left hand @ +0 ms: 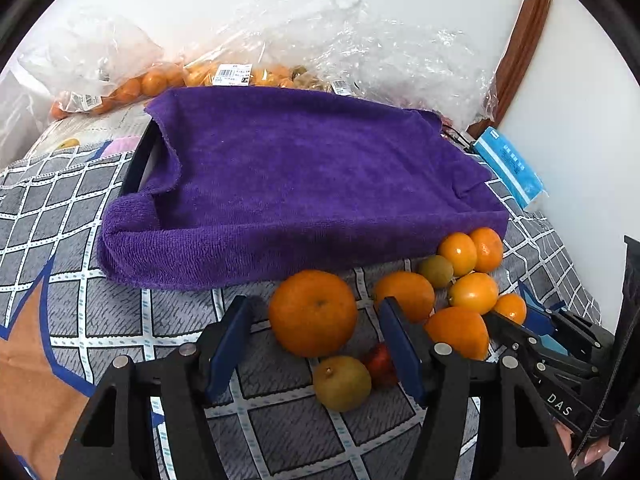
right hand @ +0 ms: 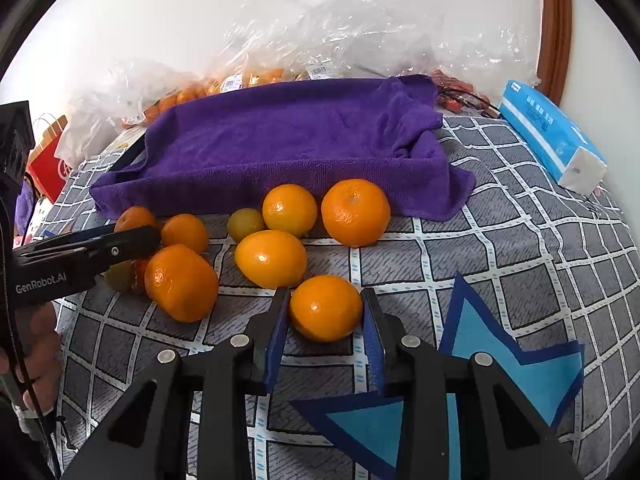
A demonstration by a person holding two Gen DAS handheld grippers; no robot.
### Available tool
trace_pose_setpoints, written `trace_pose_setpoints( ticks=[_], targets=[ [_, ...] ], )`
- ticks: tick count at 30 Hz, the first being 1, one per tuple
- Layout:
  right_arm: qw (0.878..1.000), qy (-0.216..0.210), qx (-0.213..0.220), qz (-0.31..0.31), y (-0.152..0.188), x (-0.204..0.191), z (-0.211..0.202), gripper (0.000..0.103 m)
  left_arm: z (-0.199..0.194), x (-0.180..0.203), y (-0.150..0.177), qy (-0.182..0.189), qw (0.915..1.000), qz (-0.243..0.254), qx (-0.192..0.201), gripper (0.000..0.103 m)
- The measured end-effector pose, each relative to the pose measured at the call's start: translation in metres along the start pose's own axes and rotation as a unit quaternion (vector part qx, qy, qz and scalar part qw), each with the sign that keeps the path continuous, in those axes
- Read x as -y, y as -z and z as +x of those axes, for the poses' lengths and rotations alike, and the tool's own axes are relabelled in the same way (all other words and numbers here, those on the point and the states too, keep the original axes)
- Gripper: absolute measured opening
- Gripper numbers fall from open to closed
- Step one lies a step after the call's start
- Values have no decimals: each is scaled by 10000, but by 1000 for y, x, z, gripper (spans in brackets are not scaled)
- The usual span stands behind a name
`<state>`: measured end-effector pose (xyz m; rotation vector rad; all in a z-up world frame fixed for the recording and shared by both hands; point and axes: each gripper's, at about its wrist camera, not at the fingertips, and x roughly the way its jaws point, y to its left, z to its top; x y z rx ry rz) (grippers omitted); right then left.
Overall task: Organize fruits
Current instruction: 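Close the right gripper on a large orange while the left gripper grasps another orange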
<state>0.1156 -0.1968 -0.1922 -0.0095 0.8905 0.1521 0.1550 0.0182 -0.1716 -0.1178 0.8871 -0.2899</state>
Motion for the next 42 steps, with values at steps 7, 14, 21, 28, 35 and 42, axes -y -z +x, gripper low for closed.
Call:
trace_pose_setpoints(
  ticks=[7,14,21,28,35,42],
  targets=[
    [10000,-30,-7,10,-1,0,1,39,0,3,2,-130,9998,107,58,53],
    [9999,129,65,-56,1,-4,-1,36,-6,-5,5,76,9997,-160,170,40],
    [9997,31,229,-34,2,-3,-9,34,-17,-8,10,127,9983,-332,463,40],
    [9995,185,6,-257,4,-12,-4,34,-16,-10,9,118,9984,-377,410,40],
    [9998,-71,86,-178,6,-8,-8,33,-21,-9,10,135,9978,-350,540,40],
    [9990,-216,398,-35,7,-2,-20,33,-29,-3,10,166,9968,-200,756,40]
  ],
)
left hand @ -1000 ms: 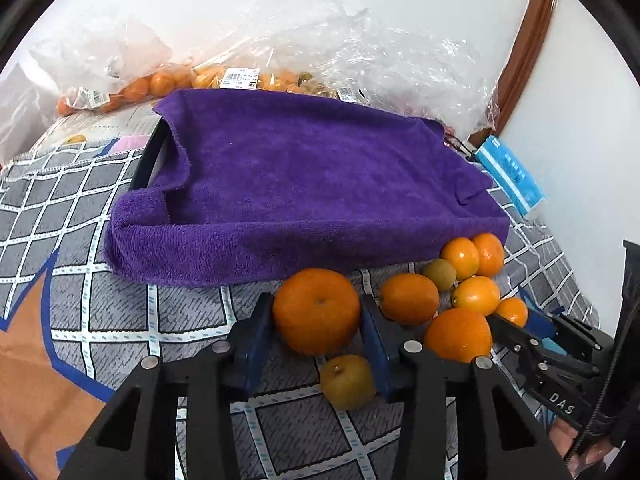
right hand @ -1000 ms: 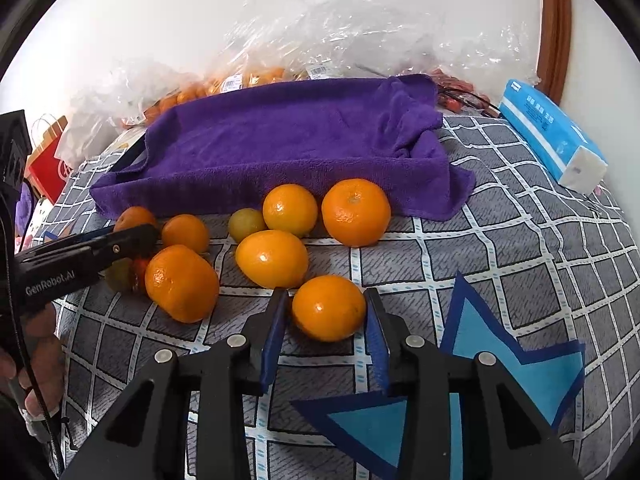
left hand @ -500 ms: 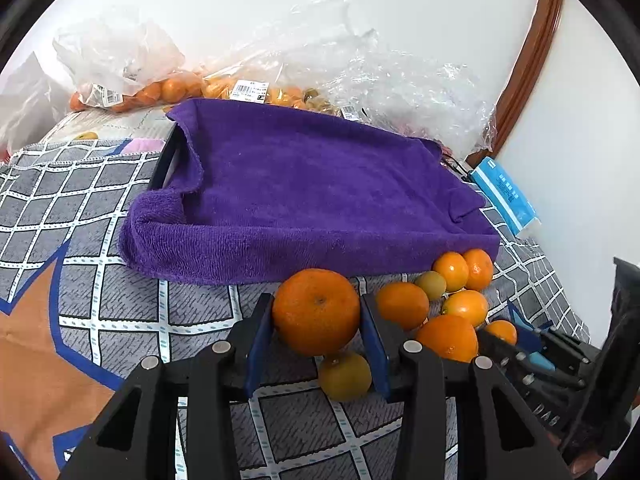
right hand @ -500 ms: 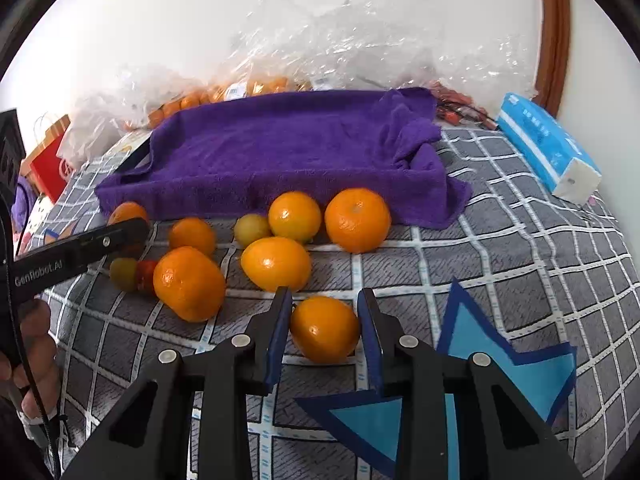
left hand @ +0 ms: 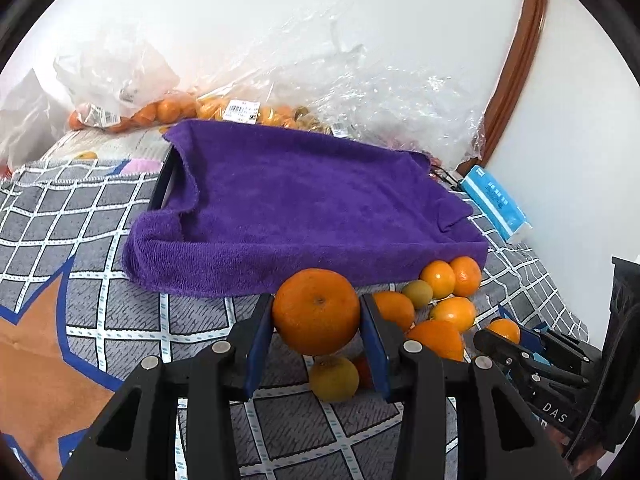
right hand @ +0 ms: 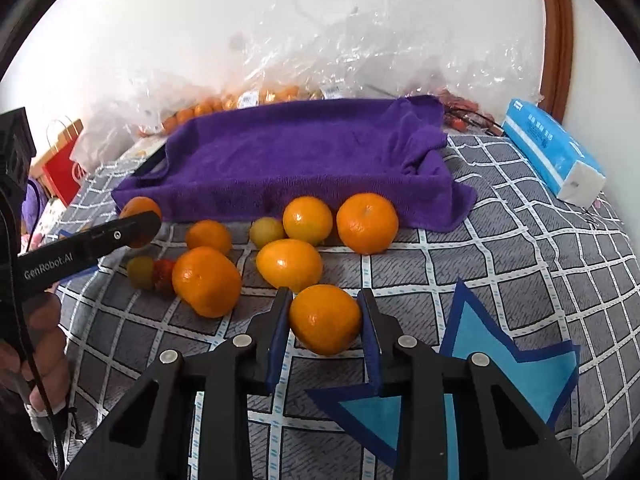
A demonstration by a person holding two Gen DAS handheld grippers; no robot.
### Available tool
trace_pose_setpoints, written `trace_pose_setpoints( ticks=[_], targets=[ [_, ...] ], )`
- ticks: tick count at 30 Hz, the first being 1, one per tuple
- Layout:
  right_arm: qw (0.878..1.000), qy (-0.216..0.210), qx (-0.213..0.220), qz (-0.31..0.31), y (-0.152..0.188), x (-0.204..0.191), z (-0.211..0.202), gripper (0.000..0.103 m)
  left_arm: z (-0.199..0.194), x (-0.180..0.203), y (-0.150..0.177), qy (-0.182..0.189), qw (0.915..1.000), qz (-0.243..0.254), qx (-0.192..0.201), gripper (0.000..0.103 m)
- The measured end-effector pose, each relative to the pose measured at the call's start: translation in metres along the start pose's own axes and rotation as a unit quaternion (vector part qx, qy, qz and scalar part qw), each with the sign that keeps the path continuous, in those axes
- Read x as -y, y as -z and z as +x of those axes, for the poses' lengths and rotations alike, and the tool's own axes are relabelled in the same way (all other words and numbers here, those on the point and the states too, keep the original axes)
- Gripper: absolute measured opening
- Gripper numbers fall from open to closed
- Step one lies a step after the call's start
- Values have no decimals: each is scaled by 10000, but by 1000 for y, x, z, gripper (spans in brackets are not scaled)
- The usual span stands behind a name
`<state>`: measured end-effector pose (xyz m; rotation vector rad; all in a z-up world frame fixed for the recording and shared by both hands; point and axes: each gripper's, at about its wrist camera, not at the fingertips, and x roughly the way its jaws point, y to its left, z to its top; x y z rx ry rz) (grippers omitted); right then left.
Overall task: Organize fruits
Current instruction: 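Close the right gripper on a large orange while the left gripper grasps another orange, then carry both held oranges up and over the purple towel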
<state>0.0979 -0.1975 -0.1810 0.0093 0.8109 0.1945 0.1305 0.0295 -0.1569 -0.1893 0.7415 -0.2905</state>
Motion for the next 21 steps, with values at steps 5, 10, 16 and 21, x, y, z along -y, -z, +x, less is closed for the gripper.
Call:
trace_pose_setpoints(
  ticks=[5,10,16,21],
  targets=[
    [9999,-32,116,91,-1,4,-4,33,-5,-2,-1,0,9999,-51,111,40],
    [9997,-22,218,141,1,6,-9,33,-10,-5,-3,17,9995,-131,281,40],
    [9993,182,137,282,0,10,-7,33,-15,-6,-4,30,9989,-182,420,40],
    [9991,240,145,323,-1,12,-8,33,-18,-8,-5,8,9985,-216,501,40]
  ],
)
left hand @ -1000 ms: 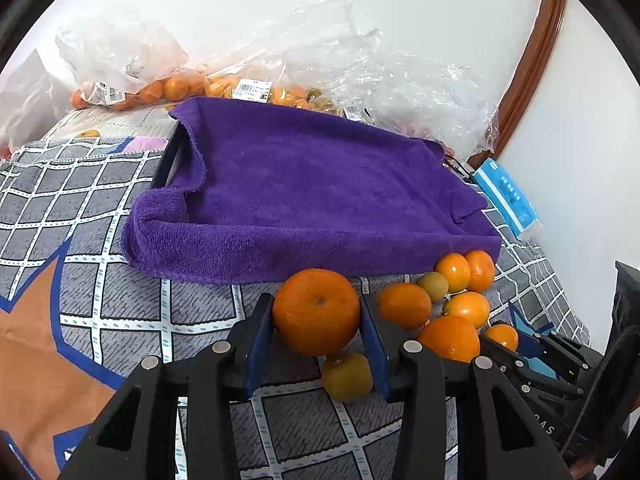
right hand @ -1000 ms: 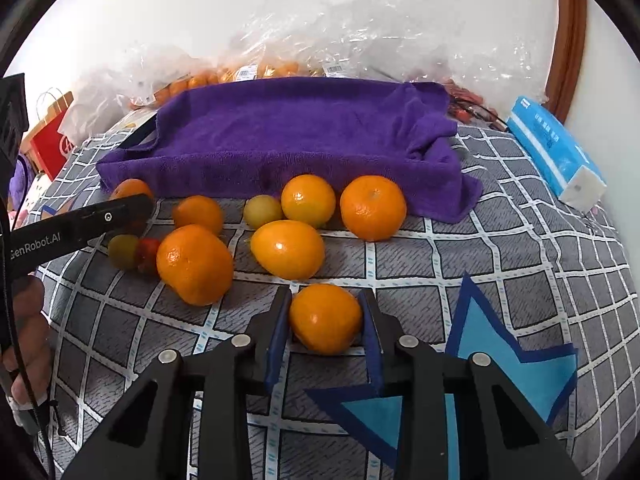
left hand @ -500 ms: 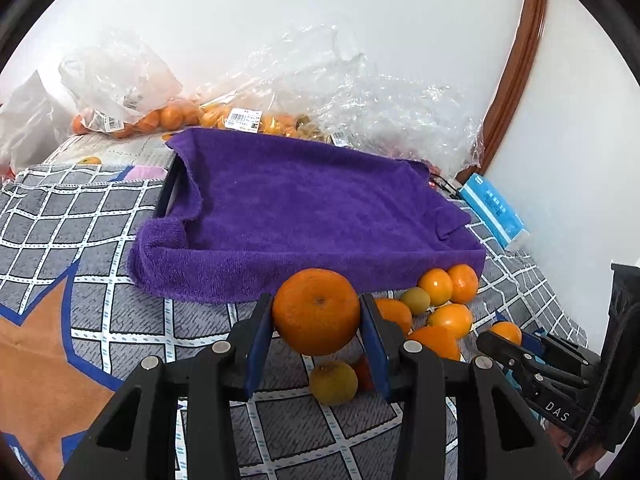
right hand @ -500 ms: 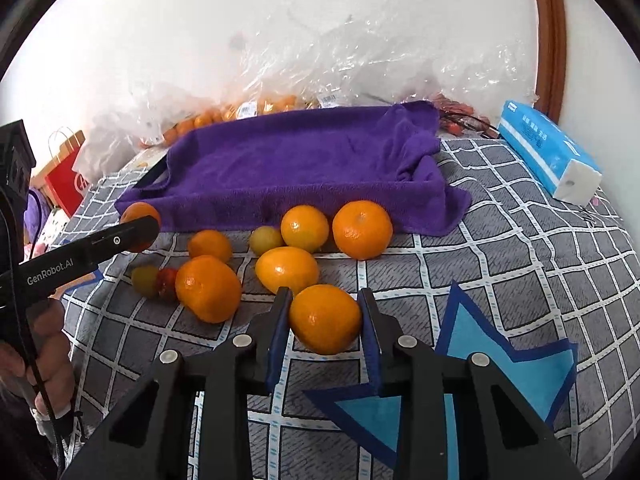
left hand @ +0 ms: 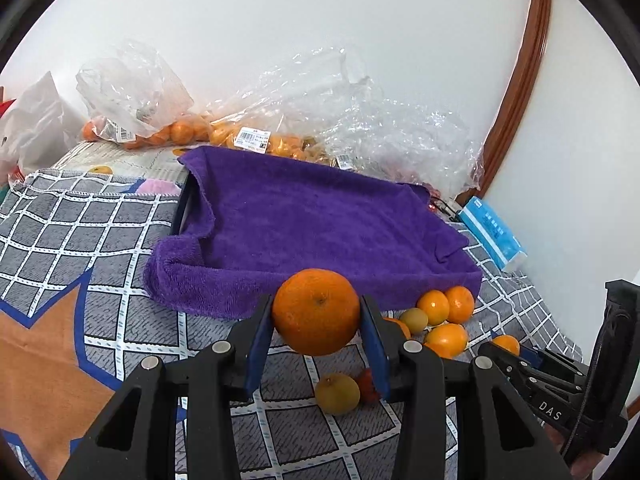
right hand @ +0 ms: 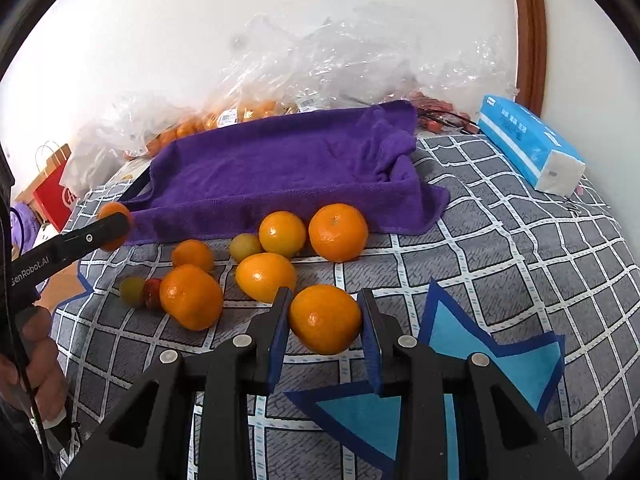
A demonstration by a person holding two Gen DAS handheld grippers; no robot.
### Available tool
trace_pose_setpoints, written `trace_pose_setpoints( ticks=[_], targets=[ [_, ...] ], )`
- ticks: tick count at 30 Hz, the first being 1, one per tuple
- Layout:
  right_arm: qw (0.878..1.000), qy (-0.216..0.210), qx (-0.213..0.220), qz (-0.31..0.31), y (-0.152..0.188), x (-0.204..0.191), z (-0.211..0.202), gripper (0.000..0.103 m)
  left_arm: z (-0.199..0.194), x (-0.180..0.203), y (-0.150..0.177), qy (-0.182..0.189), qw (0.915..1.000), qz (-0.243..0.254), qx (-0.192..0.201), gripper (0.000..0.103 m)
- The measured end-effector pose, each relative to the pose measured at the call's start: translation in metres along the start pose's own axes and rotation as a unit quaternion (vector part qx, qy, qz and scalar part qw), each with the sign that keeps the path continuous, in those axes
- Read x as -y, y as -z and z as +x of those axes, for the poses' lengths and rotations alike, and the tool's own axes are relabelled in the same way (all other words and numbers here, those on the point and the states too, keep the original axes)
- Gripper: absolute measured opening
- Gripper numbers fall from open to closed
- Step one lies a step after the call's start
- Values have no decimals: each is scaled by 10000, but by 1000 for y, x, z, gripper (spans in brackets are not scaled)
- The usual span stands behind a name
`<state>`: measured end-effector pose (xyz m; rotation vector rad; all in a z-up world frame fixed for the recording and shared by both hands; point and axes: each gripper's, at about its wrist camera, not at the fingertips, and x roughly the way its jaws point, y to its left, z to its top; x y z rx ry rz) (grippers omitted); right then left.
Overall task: Organize fruits
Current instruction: 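Carry both held oranges up and over the purple towel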
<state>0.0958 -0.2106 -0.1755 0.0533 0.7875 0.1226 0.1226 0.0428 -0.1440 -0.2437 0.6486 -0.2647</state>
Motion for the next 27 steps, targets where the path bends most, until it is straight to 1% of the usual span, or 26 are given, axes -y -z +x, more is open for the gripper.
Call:
trace_pose_setpoints(
  ticks=[3,6,8,10,12,15,18,22,27],
  targets=[
    [10000,39,22,-14,-5,-2,-5,33,-3,2,0,-57,9999,64,79,40],
    [9999,-144,52,21,-13,-3,-14,33,-4,7,0,-92,9998,166,79,40],
    [9999,-139,102,-10,-19,-4,-19,33,-6,8,-2,-92,9998,150,95,40],
    [9997,-90,204,-66,-28,-5,-26,33,-9,7,-6,-22,10000,30,43,40],
    [9995,-53,307,-103,-36,-5,-31,33,-15,7,-10,32,10000,-11,81,40],
    [9986,-94,508,-119,-50,-4,-37,33,-25,11,-17,-98,9997,82,189,40],
    [9979,-150,623,-73,-66,-3,-37,33,-30,13,-26,-215,9994,119,225,40],
    [9976,-224,648,25,-87,-1,-28,33,-32,3,-43,-101,9997,-146,191,40],
    [9965,-255,800,-1,-107,-3,-23,33,-30,-1,-64,-339,9988,-126,341,40]
  ],
)
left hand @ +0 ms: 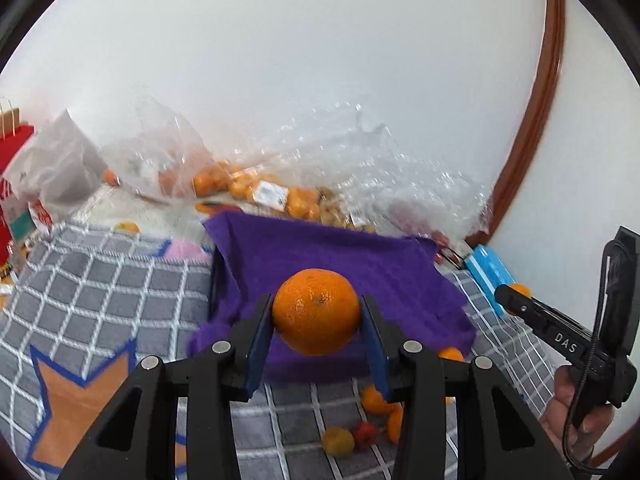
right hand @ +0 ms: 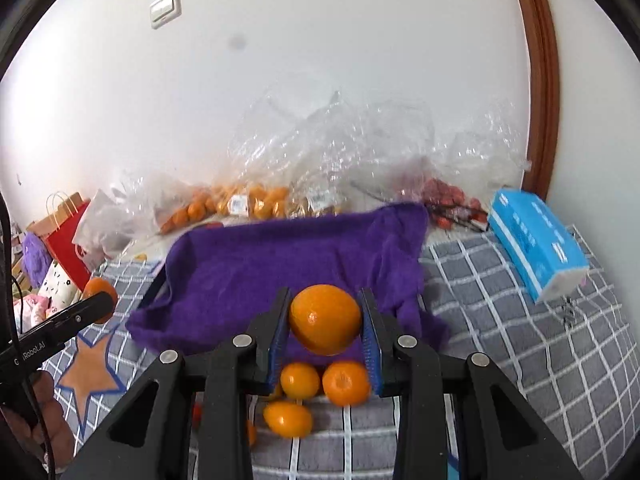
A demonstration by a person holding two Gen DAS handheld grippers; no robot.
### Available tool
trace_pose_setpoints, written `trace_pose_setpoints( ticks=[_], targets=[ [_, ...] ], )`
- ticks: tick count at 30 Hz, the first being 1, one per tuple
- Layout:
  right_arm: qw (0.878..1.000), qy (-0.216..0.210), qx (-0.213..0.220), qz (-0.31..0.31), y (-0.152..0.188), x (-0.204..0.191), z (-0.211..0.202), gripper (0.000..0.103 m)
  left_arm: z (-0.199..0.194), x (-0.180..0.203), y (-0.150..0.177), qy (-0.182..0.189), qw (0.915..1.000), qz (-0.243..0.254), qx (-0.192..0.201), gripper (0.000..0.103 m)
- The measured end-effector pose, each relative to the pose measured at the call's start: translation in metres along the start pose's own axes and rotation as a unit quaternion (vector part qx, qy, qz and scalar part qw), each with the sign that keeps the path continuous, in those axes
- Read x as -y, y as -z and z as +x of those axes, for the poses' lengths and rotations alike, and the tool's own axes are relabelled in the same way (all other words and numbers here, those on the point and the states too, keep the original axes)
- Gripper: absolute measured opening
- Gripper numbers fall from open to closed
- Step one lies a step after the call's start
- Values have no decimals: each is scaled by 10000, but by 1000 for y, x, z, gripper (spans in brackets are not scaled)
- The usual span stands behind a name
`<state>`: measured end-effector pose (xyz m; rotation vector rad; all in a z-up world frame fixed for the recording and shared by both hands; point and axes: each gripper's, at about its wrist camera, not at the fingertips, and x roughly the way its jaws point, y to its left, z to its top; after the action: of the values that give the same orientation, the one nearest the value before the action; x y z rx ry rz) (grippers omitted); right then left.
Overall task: Organize fruits
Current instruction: 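Carry both held oranges up and over the purple towel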
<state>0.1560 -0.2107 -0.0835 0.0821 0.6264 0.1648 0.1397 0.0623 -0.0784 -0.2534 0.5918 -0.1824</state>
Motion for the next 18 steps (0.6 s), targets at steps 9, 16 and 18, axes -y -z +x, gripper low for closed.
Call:
trace_pose_setpoints(
  ticks=[9,16,18],
  targets=[
    [9999,-119,78,-86,-31,-9,29,33,39,-3,-29,-74,9999,-124,-48,40],
    [9998,-49,-34,-199,-34,-11,62,33,75,-5,-31,-167,9998,-71,-114,40],
    [9997,-45,-161,-164,-30,-7,72,33,84,-11,-25,-106,9995,-190,-218,40]
  ],
)
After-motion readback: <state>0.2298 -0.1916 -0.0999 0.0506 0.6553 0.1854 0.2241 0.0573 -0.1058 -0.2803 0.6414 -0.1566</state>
